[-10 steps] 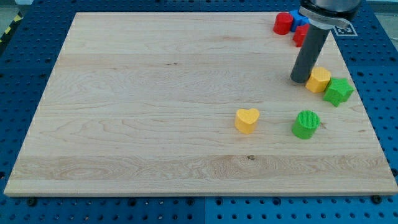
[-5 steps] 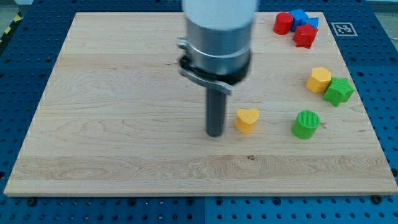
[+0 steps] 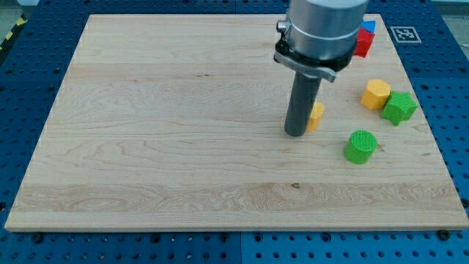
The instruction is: Push yellow heart closer to the yellow hexagon
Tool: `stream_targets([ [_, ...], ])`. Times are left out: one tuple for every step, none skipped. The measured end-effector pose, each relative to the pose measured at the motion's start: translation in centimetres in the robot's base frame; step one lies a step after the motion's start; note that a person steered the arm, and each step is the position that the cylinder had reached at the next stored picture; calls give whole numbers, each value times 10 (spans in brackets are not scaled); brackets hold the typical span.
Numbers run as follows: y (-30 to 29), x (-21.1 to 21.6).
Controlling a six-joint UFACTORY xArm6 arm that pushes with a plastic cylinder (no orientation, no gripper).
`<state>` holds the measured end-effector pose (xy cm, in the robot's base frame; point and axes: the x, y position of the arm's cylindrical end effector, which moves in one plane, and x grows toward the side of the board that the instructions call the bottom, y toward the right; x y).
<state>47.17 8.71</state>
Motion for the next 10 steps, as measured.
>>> stream_targets([
  [2, -11],
  [14, -9],
  [28, -26],
  [34, -35],
  [56, -35],
  [85, -39],
  [84, -50],
  [1, -38],
  [-43, -4],
  [-9, 76],
])
